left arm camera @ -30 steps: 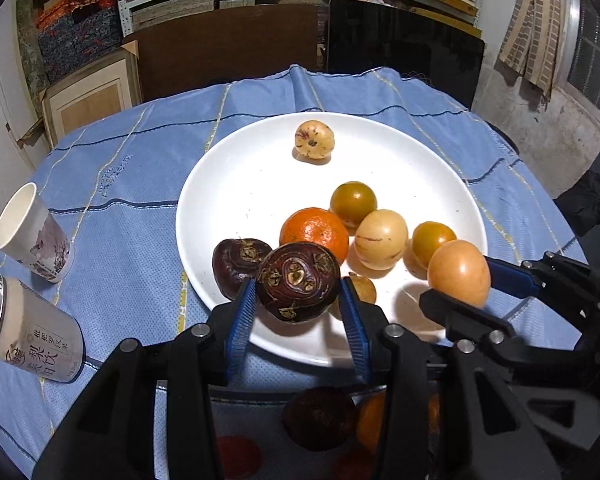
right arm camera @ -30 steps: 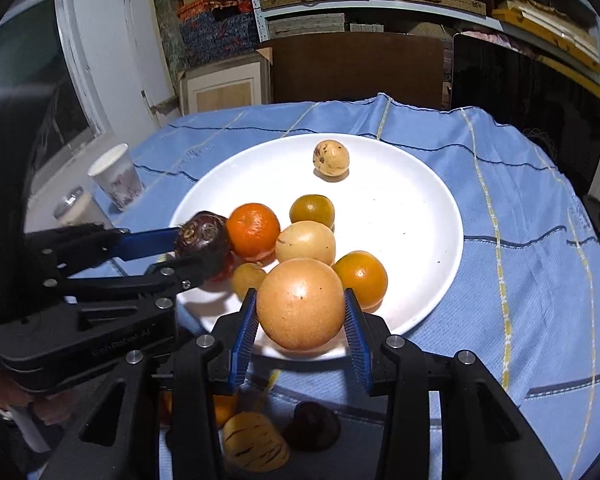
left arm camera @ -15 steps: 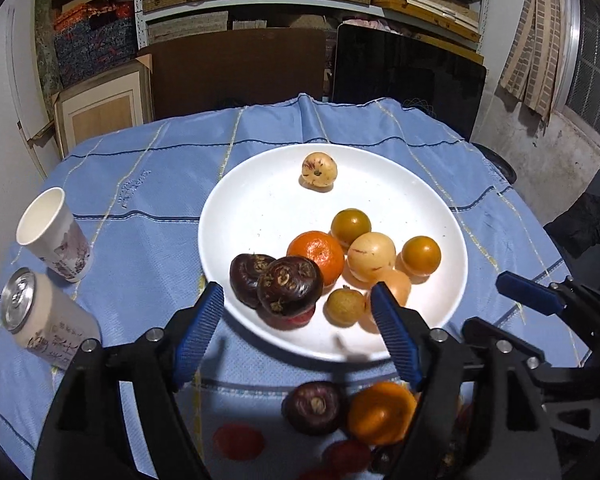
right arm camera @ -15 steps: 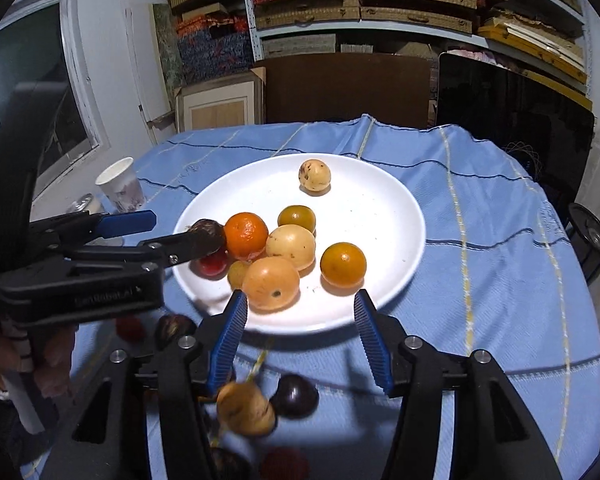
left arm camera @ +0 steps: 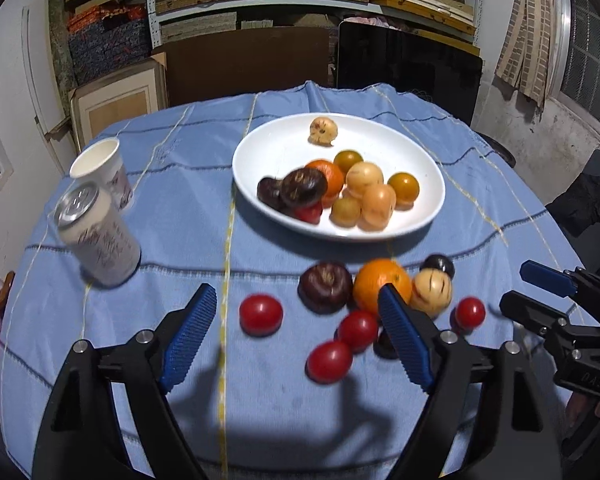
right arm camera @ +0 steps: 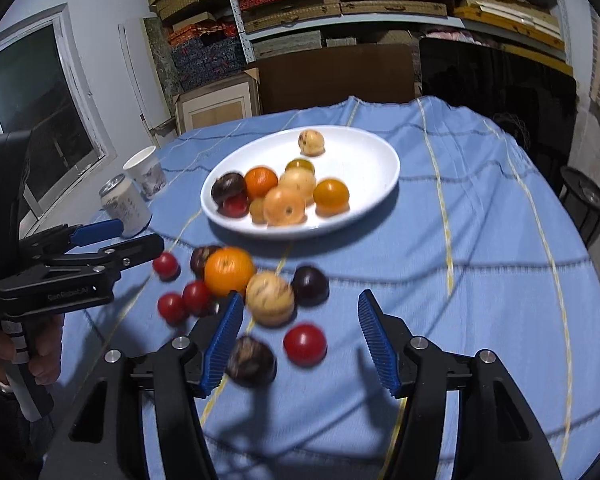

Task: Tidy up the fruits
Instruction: 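Withdraw both open tools from the plate back to the pile, then grasp a dark brown fruit with the right tool while the left grasps a red cherry tomato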

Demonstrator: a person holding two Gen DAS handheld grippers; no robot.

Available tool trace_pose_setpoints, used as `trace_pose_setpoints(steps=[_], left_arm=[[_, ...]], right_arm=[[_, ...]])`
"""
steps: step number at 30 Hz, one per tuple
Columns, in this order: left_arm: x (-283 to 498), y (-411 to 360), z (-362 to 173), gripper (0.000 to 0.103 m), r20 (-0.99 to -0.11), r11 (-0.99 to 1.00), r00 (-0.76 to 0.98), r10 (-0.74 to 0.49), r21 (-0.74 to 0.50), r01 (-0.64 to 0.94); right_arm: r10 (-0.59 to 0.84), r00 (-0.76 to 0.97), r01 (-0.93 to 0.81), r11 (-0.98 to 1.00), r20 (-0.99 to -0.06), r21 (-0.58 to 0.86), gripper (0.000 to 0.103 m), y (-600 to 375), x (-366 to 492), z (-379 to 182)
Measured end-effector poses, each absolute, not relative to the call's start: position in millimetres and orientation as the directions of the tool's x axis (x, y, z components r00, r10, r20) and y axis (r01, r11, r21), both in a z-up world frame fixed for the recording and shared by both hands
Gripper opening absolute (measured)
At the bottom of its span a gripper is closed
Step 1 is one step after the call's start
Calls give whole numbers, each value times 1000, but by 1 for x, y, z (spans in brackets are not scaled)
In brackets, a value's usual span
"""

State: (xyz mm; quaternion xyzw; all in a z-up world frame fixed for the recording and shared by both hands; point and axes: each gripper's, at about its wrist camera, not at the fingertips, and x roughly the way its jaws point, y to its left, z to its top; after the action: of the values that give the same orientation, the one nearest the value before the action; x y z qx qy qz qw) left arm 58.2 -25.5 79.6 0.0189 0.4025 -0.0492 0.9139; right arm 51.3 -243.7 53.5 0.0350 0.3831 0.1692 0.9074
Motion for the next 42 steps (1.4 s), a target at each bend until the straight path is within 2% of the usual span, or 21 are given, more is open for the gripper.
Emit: trace_pose_setpoints(steps=[18, 42], left_arm=[[1, -11, 51, 81, -775, 997, 629, -64, -27, 68], [7, -7, 39, 81, -793, 996, 603, -81, -44, 75]], right_arm=[[370, 603, -324, 923, -707, 207, 61, -231, -1, 37], [309, 560, -339, 932, -769, 128, 61, -198, 24, 22]])
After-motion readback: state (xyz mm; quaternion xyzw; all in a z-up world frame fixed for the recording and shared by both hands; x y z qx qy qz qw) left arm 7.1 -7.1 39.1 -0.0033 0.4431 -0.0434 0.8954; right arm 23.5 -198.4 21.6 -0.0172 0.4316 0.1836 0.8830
